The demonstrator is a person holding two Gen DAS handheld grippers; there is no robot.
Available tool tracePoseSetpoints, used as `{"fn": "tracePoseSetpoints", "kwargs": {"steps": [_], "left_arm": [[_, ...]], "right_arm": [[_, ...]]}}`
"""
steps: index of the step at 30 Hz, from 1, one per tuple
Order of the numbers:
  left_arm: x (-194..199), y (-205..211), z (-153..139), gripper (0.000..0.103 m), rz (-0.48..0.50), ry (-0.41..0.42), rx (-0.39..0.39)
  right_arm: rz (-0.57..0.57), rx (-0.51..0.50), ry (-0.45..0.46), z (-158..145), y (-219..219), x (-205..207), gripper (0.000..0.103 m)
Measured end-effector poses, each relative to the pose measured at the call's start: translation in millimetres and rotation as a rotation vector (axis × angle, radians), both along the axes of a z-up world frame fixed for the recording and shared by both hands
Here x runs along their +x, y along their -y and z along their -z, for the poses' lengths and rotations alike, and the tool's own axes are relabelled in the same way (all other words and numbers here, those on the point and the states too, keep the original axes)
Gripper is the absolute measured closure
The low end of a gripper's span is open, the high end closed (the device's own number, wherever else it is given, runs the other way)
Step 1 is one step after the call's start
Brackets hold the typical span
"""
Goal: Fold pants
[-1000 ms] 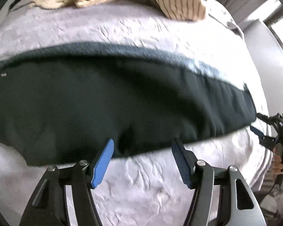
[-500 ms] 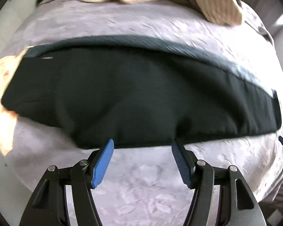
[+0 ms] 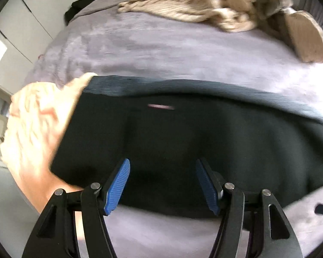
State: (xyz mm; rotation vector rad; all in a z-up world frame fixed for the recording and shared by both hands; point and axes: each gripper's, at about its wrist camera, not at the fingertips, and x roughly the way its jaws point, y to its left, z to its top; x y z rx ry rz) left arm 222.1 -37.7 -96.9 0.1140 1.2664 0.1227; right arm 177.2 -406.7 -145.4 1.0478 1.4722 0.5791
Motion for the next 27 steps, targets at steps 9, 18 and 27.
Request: {"fn": "tracePoseSetpoints", "kwargs": {"steps": [9,18,27], "left_arm": [[25.8,-79.7,41.5,0.021,0.062,-0.018,-0.026],[30.3,-84.2,41.2,0.02,0.079,-0.015,-0.044],[28.4,-81.0,43.6,0.015,0.109,-0.007,0.004]], "right_arm": [[0.125,0.01,-0.072,40.7,-64.1,-0.4,0.054],[0.19,0.011,-0.083,42.0,-57.9,3.4,0.058],[0.085,-0.205,-0.068,32.9,-52.4,-10.7,0.096]]}}
